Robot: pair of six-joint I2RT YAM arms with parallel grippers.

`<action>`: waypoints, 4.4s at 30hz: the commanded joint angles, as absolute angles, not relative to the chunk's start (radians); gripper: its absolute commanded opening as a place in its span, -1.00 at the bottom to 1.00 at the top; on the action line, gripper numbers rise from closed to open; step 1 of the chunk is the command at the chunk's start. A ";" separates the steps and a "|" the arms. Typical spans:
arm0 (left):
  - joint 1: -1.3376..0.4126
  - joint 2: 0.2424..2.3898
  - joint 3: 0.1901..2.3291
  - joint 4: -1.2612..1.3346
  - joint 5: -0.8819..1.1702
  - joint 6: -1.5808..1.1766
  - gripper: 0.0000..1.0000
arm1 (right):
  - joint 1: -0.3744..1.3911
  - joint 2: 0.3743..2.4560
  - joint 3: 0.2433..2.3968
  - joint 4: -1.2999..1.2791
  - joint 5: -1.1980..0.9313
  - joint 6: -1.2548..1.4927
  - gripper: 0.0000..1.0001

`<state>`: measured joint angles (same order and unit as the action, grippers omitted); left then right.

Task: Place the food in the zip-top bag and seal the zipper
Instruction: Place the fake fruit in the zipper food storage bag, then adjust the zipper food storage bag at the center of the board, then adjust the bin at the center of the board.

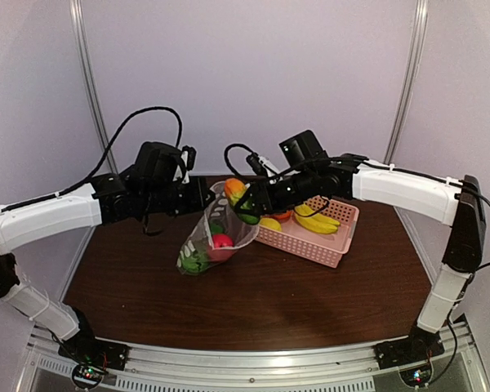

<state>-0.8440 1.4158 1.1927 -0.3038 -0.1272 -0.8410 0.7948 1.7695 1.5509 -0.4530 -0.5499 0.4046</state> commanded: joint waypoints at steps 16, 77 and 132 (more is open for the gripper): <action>-0.842 1.364 1.154 -0.230 -0.183 -0.890 -1.00 | 0.833 1.899 1.641 -0.348 -0.624 0.627 0.31; -0.842 1.394 1.254 -0.384 -0.262 -0.638 -1.00 | 0.644 1.749 1.617 -0.690 -0.638 -0.205 0.36; -0.842 1.310 1.158 -0.360 -0.242 -0.667 -1.00 | 0.048 1.559 1.084 -0.768 -0.197 -0.303 -1.00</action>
<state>-0.8452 1.3266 1.1667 -0.4118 -0.2291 -0.6640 0.1211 1.6051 1.1656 -0.8101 -0.2325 -0.3927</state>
